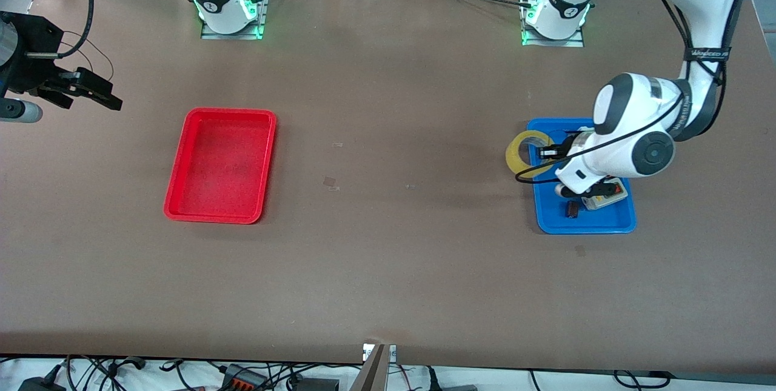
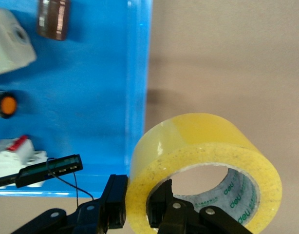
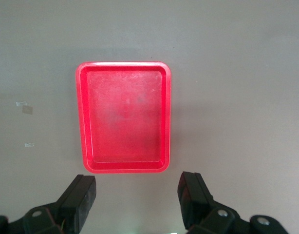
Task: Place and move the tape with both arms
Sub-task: 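Lift the tape roll with the left gripper and carry it toward the table middle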
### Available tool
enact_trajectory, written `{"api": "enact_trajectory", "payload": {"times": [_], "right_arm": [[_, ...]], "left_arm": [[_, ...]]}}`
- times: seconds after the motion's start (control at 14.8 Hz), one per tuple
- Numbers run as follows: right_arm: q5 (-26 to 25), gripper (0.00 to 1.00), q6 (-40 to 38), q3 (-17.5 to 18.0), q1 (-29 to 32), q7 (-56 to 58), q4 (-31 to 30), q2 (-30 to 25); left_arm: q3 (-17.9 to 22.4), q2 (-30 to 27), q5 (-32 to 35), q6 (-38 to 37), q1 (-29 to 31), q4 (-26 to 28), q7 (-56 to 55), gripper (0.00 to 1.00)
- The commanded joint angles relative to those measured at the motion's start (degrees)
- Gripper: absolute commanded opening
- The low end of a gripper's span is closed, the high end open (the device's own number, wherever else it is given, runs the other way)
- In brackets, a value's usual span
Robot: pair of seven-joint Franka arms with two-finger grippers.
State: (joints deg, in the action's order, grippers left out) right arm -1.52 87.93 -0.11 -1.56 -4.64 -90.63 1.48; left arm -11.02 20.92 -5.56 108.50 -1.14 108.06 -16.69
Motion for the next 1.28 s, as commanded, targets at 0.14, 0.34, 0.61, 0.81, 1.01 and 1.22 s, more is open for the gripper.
{"api": "enact_trajectory", "payload": {"times": [0.14,0.34,0.61,0.81,1.01,1.22], "right_arm": [[0.5,0.99,0.4,0.0,0.4,0.7,0.5,-0.1],[0.5,0.99,0.4,0.0,0.5,0.7,0.5,-0.1],[0.6,0.99,0.4,0.0,0.4,0.7,0.4,0.0],[0.5,0.99,0.4,0.0,0.4,0.7,0.4,0.3],[0.6,0.99,0.3,0.0,0.4,0.7,0.4,0.3],[0.5,0.99,0.4,0.0,0.4,0.7,0.4,0.5]], "left_arm": [[-0.2,2.2,-0.7,4.0,-7.6,-1.0,-11.8,0.16],[-0.1,7.0,-0.7,5.2,-13.0,-5.7,-19.6,0.16],[-0.2,10.9,-1.0,5.2,-18.9,-12.0,-27.7,0.16],[-0.1,14.0,-2.8,5.3,-23.8,-16.7,-32.3,0.16],[-0.2,18.4,-3.0,5.4,-27.6,-21.3,-37.1,0.17],[-0.2,22.5,-3.2,5.4,-30.2,-27.2,-40.3,0.17]]}}
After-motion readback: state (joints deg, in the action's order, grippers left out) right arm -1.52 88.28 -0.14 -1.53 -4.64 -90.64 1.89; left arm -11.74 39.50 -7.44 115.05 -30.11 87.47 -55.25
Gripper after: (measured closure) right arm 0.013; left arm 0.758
